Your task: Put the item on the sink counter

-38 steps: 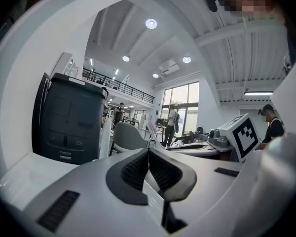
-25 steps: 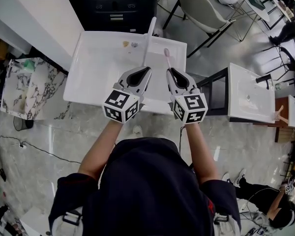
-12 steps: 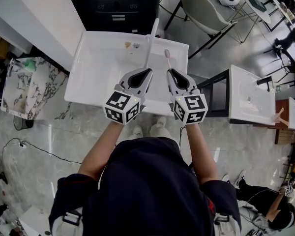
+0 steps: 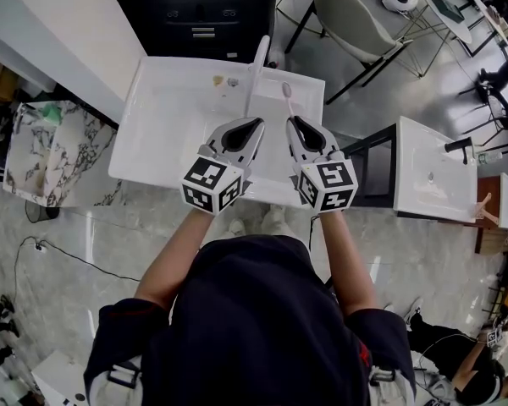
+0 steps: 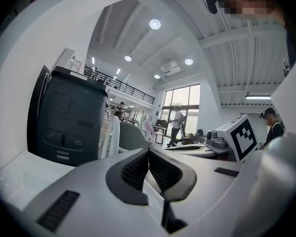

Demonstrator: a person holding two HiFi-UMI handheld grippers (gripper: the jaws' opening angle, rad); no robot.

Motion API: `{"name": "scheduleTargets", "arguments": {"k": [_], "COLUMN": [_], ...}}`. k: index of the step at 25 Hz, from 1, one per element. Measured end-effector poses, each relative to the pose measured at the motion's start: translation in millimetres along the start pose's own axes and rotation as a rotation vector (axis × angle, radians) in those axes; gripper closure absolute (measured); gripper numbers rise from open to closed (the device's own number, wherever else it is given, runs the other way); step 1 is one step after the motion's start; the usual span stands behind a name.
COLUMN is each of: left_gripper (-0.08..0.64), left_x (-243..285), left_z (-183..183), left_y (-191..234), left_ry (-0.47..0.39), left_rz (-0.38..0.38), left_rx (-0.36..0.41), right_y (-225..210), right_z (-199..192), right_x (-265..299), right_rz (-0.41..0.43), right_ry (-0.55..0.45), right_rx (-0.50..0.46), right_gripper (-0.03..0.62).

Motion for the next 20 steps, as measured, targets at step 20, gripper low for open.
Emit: {"name": "scheduleTargets", "arguments": {"k": [20], "left_gripper": [0.545], "left_x": [74], "left_z": [-15], "left_y": [1], "left_ry": [0.022], "left_rz": [0.069], "left_rx": [-0.017], "right_y": [-71], "right_z": [-7], "right_x": [29], "right_rz": [0.072], "right_ry": [0.042], "right_rx": [0.019], "right_gripper": [0.532]}}
Point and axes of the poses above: the fingertips, and each gripper's own axes: x forward along the fingers, y to its left, z out of its top, the point moved 2 cm from there along -x, backward along the fingers, and after that the axes turned 10 degrees about -y, right-handed, at the moved point
